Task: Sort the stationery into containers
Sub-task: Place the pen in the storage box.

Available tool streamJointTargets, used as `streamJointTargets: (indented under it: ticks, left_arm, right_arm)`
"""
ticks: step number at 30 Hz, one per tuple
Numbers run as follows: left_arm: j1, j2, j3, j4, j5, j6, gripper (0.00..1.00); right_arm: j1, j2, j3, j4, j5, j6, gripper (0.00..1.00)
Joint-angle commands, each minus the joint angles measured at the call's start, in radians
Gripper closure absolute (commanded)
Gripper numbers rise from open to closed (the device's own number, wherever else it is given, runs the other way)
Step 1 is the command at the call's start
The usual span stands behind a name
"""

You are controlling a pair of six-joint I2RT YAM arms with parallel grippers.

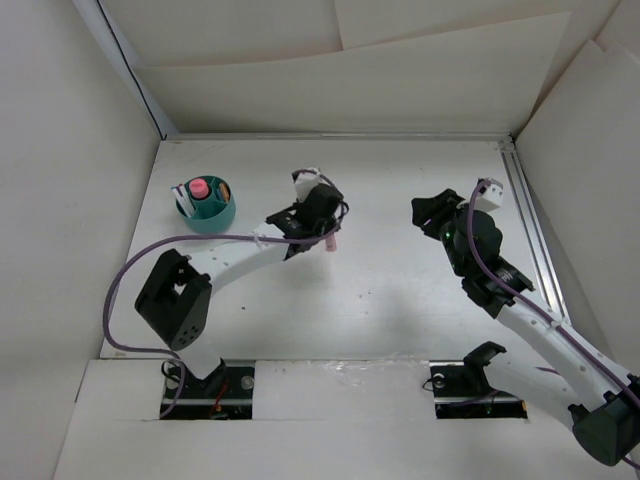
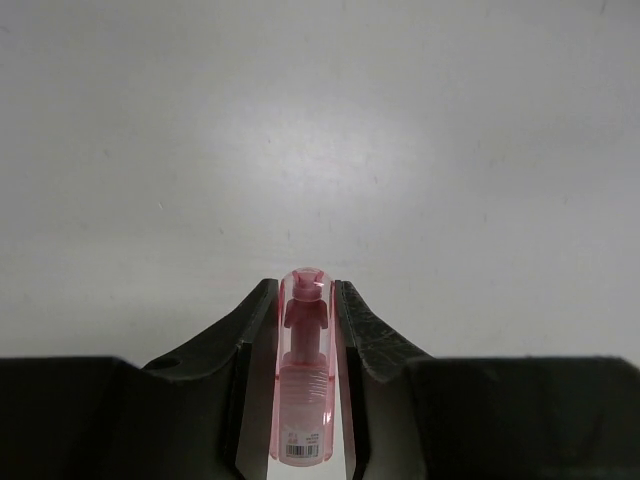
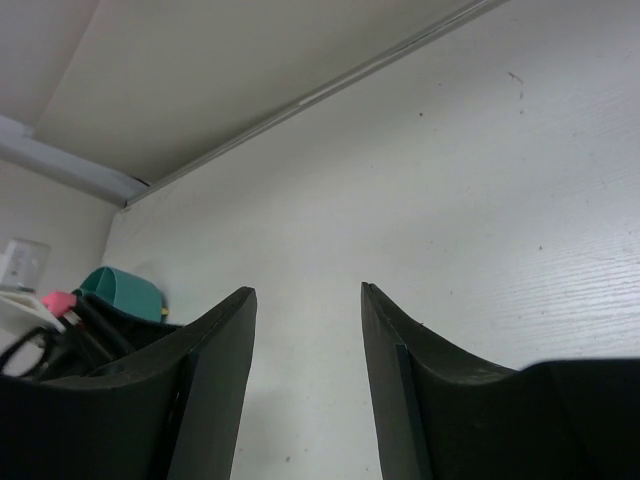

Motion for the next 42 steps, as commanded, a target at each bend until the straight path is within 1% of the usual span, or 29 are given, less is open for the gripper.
streamJointTargets:
  ticks: [1,3,5,6,7,9,12,14,15,17,18,20,21,23,26,32,38,42]
  left_arm:
    - [0.092,-0.062,0.014,0.078,-0.012,0.003,1.0]
    - [0.156,-0.071,0.027,0.113,-0.034,0.003,1.0]
    - [0.207,-0.057,0.092,0.103,-0.046,0.012,1.0]
    - [0.251,-0.045,0.11,0.094,-0.061,0.012,1.0]
    - [0.271,-0.045,0.136,0.094,-0.108,0.012,1.0]
    - [0.311,-0.045,0.15,0.104,-0.156,0.012,1.0]
    - [0.429,-0.023,0.205,0.095,-0.207,0.031,0.99]
    - [0.477,-0.013,0.216,0.08,-0.207,0.031,0.99]
    - [0.497,-0.013,0.225,0.095,-0.207,0.061,0.99]
    - [0.52,0.0,0.238,0.106,-0.26,0.098,0.99]
    - [0.532,0.0,0.259,0.106,-0.317,0.126,0.98]
    - [0.532,0.042,0.288,0.106,-0.376,0.201,0.98]
    - [0.532,0.055,0.311,0.106,-0.427,0.225,0.98]
    - [0.532,0.087,0.321,0.106,-0.462,0.285,0.98]
    - [0.532,0.106,0.333,0.117,-0.501,0.328,0.98]
    - [0.541,0.17,0.333,0.15,-0.549,0.382,0.97]
    - [0.55,0.202,0.333,0.172,-0.558,0.404,0.97]
    - [0.56,0.221,0.314,0.212,-0.6,0.472,0.97]
  right_arm:
    - [-0.007,-0.008,0.046,0.019,-0.006,-0.005,0.48]
    - [-0.007,-0.008,0.046,0.019,-0.006,-0.005,0.48]
    - [-0.007,-0.008,0.046,0.019,-0.006,-0.005,0.48]
    - [-0.007,-0.008,0.046,0.019,-0.006,-0.005,0.48]
    - [-0.007,-0.008,0.046,0.019,-0.006,-0.005,0.48]
    - [-0.007,-0.008,0.046,0.019,-0.006,-0.005,0.48]
    - [-0.007,-0.008,0.046,0.019,-0.015,-0.005,0.48]
    - [-0.007,-0.008,0.046,0.019,-0.024,-0.005,0.48]
    - [-0.007,-0.008,0.046,0.019,-0.024,-0.005,0.48]
    - [-0.007,-0.008,0.046,0.019,-0.024,-0.005,0.48]
    - [-0.007,-0.008,0.046,0.019,-0.024,-0.005,0.48]
    - [-0.007,-0.008,0.046,0.028,-0.024,-0.005,0.48]
    - [-0.007,-0.008,0.046,0.028,-0.024,-0.005,0.48]
    - [-0.007,-0.008,0.046,0.028,-0.024,-0.005,0.48]
    - [-0.007,-0.008,0.046,0.028,-0.024,-0.005,0.48]
    - [-0.007,-0.008,0.046,0.028,-0.024,-0.005,0.48]
    - [-0.007,-0.008,0.046,0.028,-0.024,-0.014,0.48]
    - [-0.007,-0.008,0.046,0.028,-0.024,-0.014,0.48]
